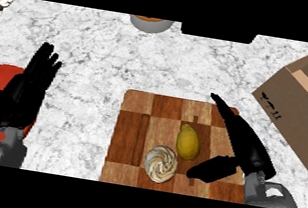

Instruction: Pick the lemon from the cutting board and place it in the cardboard box

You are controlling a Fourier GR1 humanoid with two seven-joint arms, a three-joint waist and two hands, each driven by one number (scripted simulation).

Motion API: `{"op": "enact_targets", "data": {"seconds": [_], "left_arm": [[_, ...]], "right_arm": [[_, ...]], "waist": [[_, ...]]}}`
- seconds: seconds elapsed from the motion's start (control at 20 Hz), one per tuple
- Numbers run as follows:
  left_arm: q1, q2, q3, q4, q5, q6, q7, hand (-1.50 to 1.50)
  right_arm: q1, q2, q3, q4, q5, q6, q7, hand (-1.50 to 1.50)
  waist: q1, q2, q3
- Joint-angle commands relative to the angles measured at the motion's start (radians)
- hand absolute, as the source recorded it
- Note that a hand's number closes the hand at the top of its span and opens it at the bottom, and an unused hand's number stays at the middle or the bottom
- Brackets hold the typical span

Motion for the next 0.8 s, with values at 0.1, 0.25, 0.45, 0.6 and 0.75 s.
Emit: {"op": "enact_targets", "data": {"seconds": [0.1, 0.25, 0.45, 0.6, 0.75], "left_arm": [[0.04, -0.022, 0.003, -0.038, -0.023, -0.025, 0.007, 0.0], [0.053, -0.02, 0.013, -0.069, -0.036, -0.035, 0.039, 0.0], [0.013, -0.009, 0.043, -0.101, -0.016, -0.041, 0.099, 0.0], [-0.027, -0.03, 0.057, 0.004, -0.04, -0.051, 0.037, 0.0], [0.045, -0.059, 0.039, -0.042, -0.032, -0.071, 0.0, 0.0]], "right_arm": [[-0.027, 0.042, -0.01, 0.007, 0.083, 0.023, 0.04, -1.5], [0.013, 0.057, 0.0, 0.041, 0.112, 0.028, -0.011, -1.5], [-0.03, 0.116, 0.009, 0.167, 0.16, -0.018, -0.061, -1.5], [0.03, 0.106, -0.007, 0.122, 0.148, 0.009, -0.099, -1.5], [-0.046, 0.102, -0.067, 0.205, 0.122, 0.053, -0.125, -1.5]], "waist": [[0.001, 0.0, 0.0], [0.001, 0.0, 0.0], [0.003, 0.0, 0.0], [-0.001, 0.0, 0.0], [0.002, 0.0, 0.0]]}}
